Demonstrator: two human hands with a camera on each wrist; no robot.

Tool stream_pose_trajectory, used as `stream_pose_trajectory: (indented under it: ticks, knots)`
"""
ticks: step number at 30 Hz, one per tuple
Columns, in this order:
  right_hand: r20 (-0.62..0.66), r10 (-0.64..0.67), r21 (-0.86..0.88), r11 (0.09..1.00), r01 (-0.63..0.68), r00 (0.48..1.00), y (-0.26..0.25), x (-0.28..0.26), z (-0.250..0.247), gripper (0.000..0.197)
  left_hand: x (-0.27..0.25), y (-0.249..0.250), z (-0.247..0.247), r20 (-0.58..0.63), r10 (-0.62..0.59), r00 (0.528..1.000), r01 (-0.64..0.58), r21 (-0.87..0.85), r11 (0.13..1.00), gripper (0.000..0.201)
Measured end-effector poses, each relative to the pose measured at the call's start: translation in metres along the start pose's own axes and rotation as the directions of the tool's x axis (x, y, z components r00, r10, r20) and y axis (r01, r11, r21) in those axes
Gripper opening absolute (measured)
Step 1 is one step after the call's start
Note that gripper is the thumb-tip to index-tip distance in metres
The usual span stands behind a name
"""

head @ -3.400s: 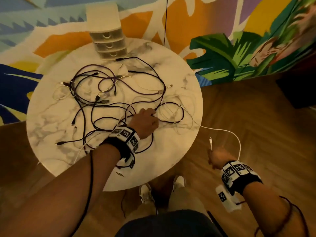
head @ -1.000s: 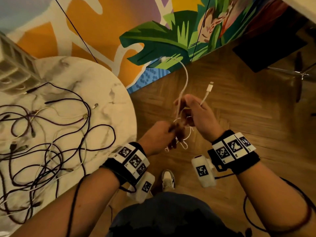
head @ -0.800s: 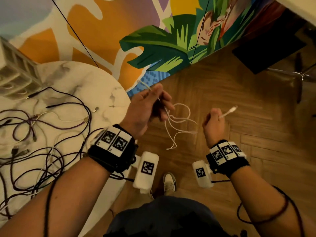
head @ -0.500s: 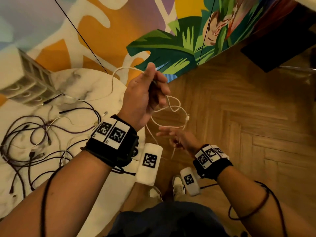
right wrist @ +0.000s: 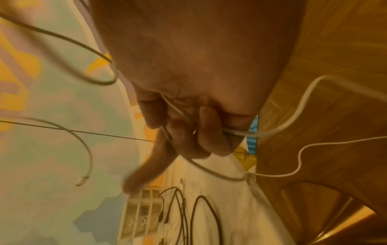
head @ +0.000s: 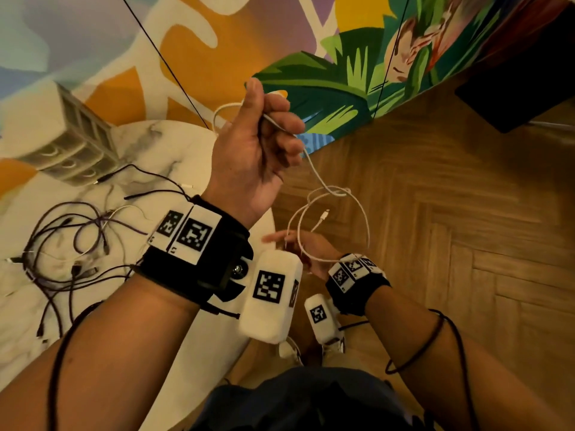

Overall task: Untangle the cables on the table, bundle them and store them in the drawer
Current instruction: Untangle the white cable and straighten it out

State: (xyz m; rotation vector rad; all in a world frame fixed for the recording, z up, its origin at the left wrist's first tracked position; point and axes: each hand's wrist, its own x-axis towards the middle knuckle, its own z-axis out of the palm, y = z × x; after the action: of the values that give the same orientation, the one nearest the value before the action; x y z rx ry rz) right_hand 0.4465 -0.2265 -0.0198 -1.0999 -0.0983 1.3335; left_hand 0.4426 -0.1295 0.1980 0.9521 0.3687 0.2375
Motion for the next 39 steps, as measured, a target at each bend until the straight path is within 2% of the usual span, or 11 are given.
stream_pose_trajectory:
  ticks: [6, 10, 13, 18, 22, 25, 27, 29, 32, 36, 39]
  knots:
    - [-0.289, 0.015, 0.037, 0.999, -0.005, 0.957, 0.016, -0.024, -0.031, 0.038, 0.024, 0.023, -0.05, -0.139, 0.195, 0.971, -0.201, -0.034, 0.979, 0.035]
    - [-0.719, 0.104, 0.137, 0.991, -0.007, 0.687, 0.036, -0.051, -0.083, 0.036, 0.05, 0.034, -0.099, -0.249, 0.275, 0.929, -0.25, 0.127, 0.96, 0.021]
    - [-0.871, 0.164, 0.176, 0.984, -0.018, 0.463, 0.048, -0.074, -0.121, 0.037, 0.062, 0.031, -0.135, -0.4, 0.314, 0.861, -0.137, 0.412, 0.901, 0.016]
    - [-0.918, 0.062, 0.015, 0.992, -0.122, 0.392, 0.053, -0.099, -0.142, 0.034, 0.073, -0.035, -0.157, -0.393, -0.009, 0.919, 0.337, 0.777, 0.532, 0.026]
    - [-0.93, -0.054, -0.151, 0.957, -0.247, 0.363, 0.05, -0.115, -0.14, 0.036, 0.08, -0.086, -0.155, -0.366, -0.179, 0.913, 0.37, 0.929, -0.012, 0.03]
    - [-0.938, -0.032, -0.143, 0.943, -0.301, 0.347, 0.057, -0.134, -0.145, 0.039, 0.071, -0.123, -0.142, -0.408, -0.39, 0.826, 0.349, 0.912, -0.215, 0.024]
    - [-0.947, -0.003, -0.121, 0.93, -0.348, 0.32, 0.068, -0.146, -0.152, 0.04, 0.066, -0.142, -0.136, -0.454, -0.489, 0.745, 0.447, 0.883, -0.139, 0.022]
    - [-0.949, 0.02, -0.102, 0.924, -0.369, 0.314, 0.081, -0.154, -0.16, 0.044, 0.056, -0.155, -0.135, -0.49, -0.564, 0.665, 0.632, 0.772, 0.074, 0.019]
    - [-0.948, 0.009, -0.121, 0.915, -0.385, 0.319, 0.073, -0.17, -0.144, 0.041, 0.05, -0.171, -0.141, -0.464, -0.508, 0.725, 0.66, 0.68, 0.321, 0.022]
    - [-0.918, -0.054, -0.243, 0.859, -0.45, 0.394, 0.062, -0.179, -0.133, 0.04, 0.035, -0.189, -0.135, -0.384, -0.557, 0.737, 0.58, 0.782, 0.229, 0.037]
    - [-0.875, -0.103, -0.37, 0.772, -0.516, 0.473, 0.055, -0.176, -0.126, 0.052, 0.008, -0.2, -0.092, -0.089, -0.579, 0.81, 0.268, 0.935, 0.231, 0.041]
